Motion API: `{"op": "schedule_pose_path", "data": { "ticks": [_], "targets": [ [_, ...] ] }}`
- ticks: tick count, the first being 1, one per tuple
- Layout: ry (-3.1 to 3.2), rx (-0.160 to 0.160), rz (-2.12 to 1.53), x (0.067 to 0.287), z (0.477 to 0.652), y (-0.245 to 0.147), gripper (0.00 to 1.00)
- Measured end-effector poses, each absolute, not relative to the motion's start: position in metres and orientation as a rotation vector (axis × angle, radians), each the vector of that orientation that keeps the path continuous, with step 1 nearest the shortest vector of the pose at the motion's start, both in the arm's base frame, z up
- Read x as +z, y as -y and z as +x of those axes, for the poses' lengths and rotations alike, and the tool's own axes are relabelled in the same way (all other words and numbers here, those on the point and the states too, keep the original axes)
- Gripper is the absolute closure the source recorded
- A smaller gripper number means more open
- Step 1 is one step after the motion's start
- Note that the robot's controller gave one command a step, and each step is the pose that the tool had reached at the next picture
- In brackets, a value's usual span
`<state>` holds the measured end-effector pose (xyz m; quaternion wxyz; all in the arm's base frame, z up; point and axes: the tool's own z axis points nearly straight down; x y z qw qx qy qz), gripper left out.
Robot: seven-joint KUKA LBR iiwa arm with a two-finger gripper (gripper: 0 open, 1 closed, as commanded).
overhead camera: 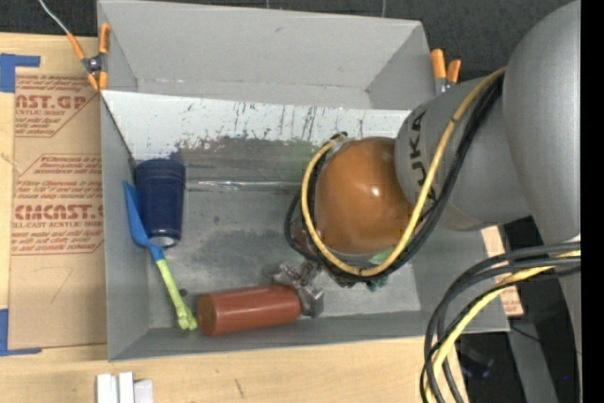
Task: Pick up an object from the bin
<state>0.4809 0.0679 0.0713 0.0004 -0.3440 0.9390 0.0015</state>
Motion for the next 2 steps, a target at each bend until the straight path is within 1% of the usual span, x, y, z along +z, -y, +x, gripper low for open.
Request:
{"op": "schedule_pose_path", "data": {
  "ticks": [1,2],
  "targets": [
    [-2.949,0.005,-1.08,0.071,0.481,-0.068,1.0],
    [-2.937,0.008,-1.125,0.17,0.479,-0.07,1.0]
  ]
}}
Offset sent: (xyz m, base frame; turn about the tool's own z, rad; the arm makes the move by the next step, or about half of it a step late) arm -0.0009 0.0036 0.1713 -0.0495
